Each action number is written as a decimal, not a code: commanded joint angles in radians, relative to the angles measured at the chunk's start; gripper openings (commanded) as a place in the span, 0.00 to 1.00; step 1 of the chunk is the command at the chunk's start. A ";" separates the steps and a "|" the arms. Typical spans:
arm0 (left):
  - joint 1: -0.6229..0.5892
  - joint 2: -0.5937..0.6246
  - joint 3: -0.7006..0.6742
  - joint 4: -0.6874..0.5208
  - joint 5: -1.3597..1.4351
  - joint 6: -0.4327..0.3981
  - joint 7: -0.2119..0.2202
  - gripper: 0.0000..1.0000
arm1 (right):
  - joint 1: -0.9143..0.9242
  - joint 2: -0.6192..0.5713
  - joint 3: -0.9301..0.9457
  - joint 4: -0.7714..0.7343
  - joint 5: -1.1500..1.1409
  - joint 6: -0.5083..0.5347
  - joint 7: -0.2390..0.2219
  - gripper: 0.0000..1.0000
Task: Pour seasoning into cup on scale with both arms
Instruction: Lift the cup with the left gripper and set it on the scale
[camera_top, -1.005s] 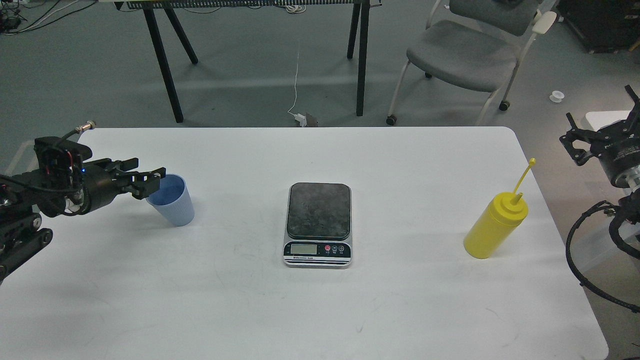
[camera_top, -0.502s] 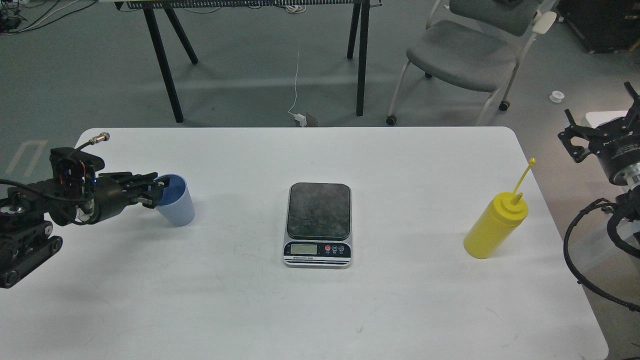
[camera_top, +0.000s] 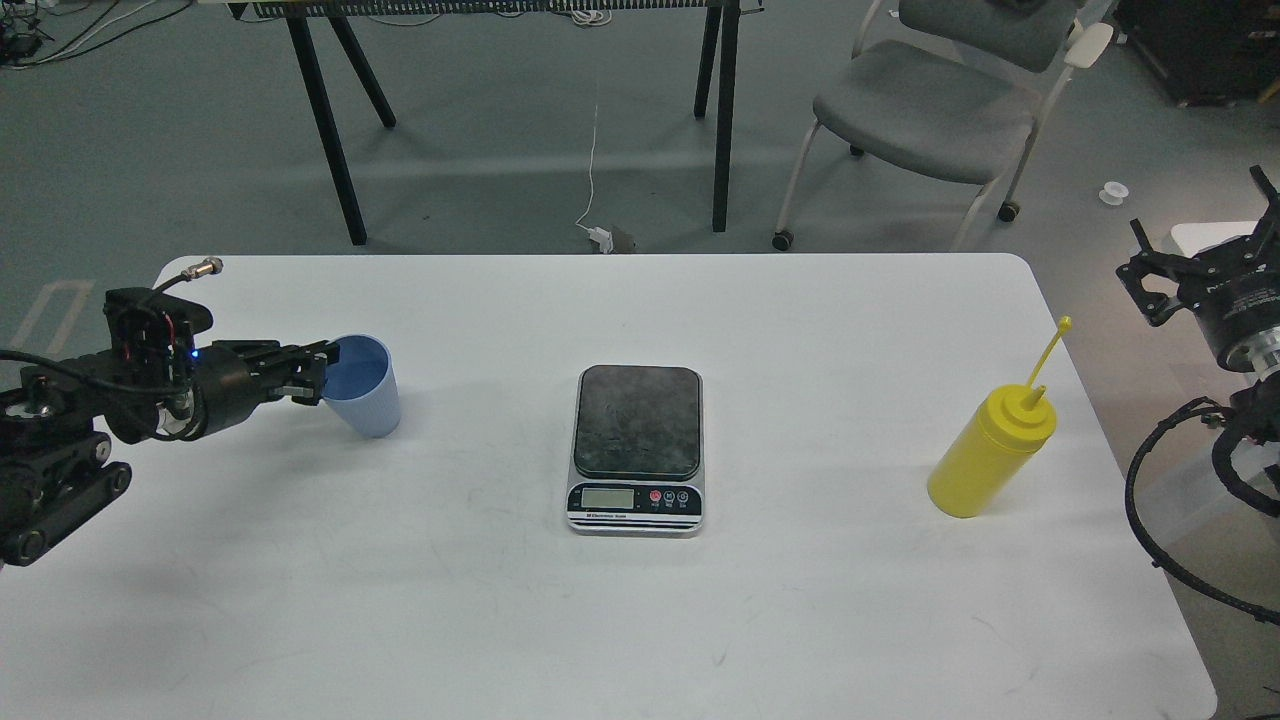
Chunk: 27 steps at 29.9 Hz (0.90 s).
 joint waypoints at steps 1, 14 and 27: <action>-0.071 0.044 -0.004 -0.133 -0.012 -0.080 0.003 0.04 | -0.024 -0.009 0.022 0.004 0.002 0.000 0.000 0.99; -0.331 -0.233 0.018 -0.248 0.024 -0.301 0.169 0.03 | -0.112 -0.040 0.089 0.002 0.002 0.000 0.000 0.99; -0.316 -0.399 0.134 -0.151 0.044 -0.302 0.195 0.04 | -0.123 -0.055 0.098 0.002 0.004 0.000 0.000 0.99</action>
